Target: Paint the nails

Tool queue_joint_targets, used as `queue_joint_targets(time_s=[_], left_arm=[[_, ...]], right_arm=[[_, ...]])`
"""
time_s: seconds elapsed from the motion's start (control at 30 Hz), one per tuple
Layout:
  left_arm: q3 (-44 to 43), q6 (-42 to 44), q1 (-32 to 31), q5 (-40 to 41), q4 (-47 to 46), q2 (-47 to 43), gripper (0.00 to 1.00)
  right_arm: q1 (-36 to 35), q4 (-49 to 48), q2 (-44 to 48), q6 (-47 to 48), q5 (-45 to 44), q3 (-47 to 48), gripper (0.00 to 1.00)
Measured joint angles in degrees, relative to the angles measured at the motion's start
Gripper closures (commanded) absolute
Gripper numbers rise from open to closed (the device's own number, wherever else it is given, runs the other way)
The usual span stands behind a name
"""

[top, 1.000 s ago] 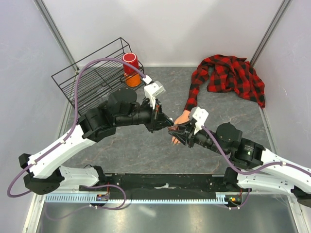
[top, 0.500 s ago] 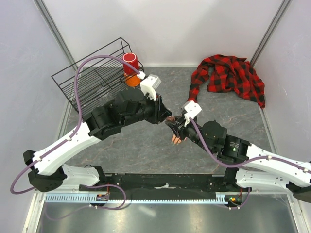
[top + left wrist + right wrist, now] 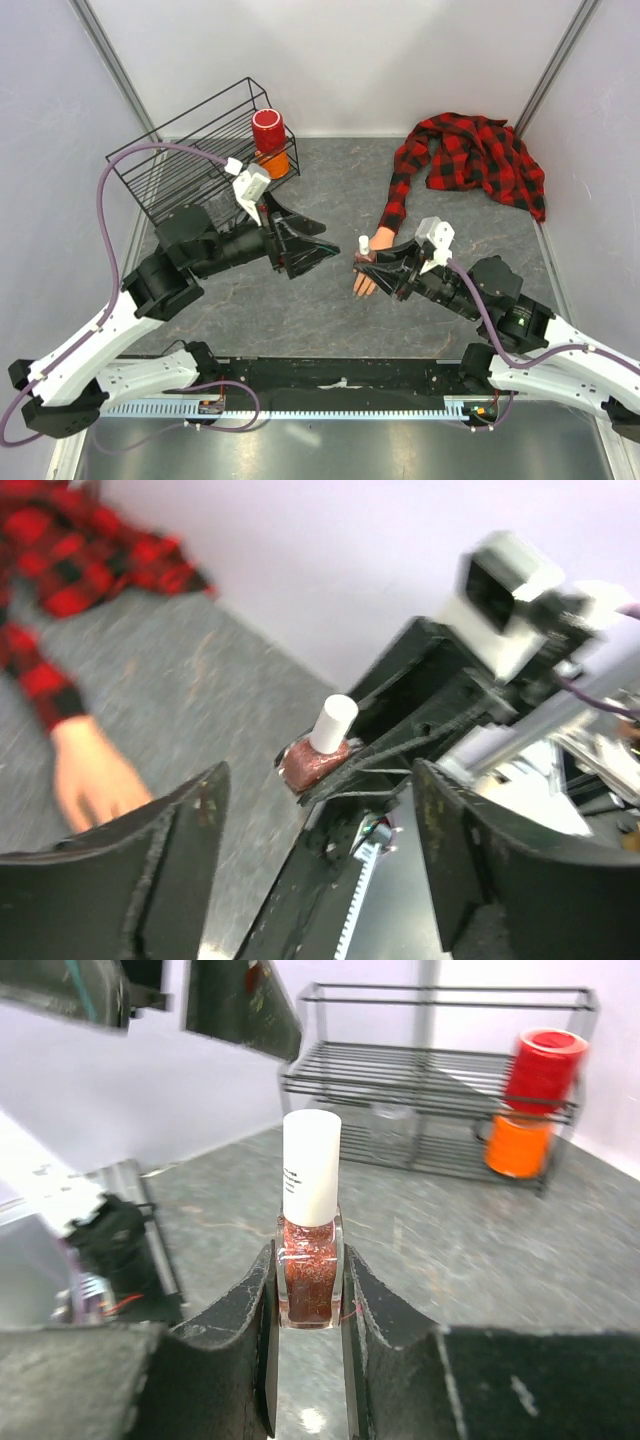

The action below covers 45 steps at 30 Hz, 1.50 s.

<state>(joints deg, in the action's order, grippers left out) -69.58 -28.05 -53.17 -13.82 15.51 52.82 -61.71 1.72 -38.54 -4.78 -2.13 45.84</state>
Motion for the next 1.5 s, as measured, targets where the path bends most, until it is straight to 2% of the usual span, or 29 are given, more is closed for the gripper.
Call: queue_joint_targets(time_s=[0.23, 0.37, 0.53, 0.73, 0.83, 0.9, 0.93, 1.03, 1.13, 1.23, 1.37, 1.47, 1.5], left_arm=[[3.96, -0.61, 2.21, -15.21, -10.82, 0.07, 0.33], [5.42, -1.38, 2.32, -21.64, -15.23, 3.21, 0.43], [5.81, -2.12, 2.32, -26.01, -18.08, 4.96, 0.48], [5.81, -2.38, 2.40, -29.38, -21.07, 5.40, 0.60], [5.79, -2.34, 2.58, -30.08, -21.40, 6.34, 0.69], [5.55, -2.29, 2.67, -30.29, -21.07, 7.08, 0.84], [5.35, -2.34, 2.69, -30.25, -20.90, 7.34, 0.96], [4.39, -1.38, 2.91, -29.70, -19.71, 7.56, 0.98], [3.19, 0.13, 1.90, -24.17, -16.48, 7.41, 0.98], [1.88, 2.60, -1.73, -8.11, -11.91, 6.73, 0.98], [-1.01, 6.03, -9.81, 17.66, -7.65, 8.55, 0.98], [-1.64, 6.05, -12.11, 27.67, -6.93, 10.47, 0.98], [-1.64, 6.05, -12.50, 30.53, -6.71, 11.45, 0.98]], right_arm=[[0.76, -0.61, 1.92, -3.10, 10.43, -0.09, 1.00], [0.81, -1.25, 2.12, -4.50, 13.77, -0.09, 1.00], [0.83, -2.01, 1.66, -5.33, 15.89, -0.09, 1.00], [0.83, -2.97, 0.42, -5.53, 17.18, -0.09, 1.00], [0.85, -3.41, -0.04, -5.53, 17.44, -0.09, 1.00], [0.87, -3.52, -0.24, -5.53, 17.57, -0.09, 1.00], [0.90, -3.41, -0.31, -5.55, 17.55, -0.09, 1.00], [1.27, -3.50, -0.48, -5.79, 16.74, -0.04, 1.00], [1.22, -2.86, -1.36, -5.33, 13.33, 0.61, 1.00], [0.94, -0.72, -4.09, -4.57, 5.92, 3.10, 1.00], [-3.23, 0.46, -8.90, -3.72, -11.19, 6.12, 1.00], [-4.61, 0.98, -11.21, -2.69, -20.37, 6.45, 1.00], [-4.76, 1.14, -11.43, -2.58, -21.05, 6.45, 1.00]])
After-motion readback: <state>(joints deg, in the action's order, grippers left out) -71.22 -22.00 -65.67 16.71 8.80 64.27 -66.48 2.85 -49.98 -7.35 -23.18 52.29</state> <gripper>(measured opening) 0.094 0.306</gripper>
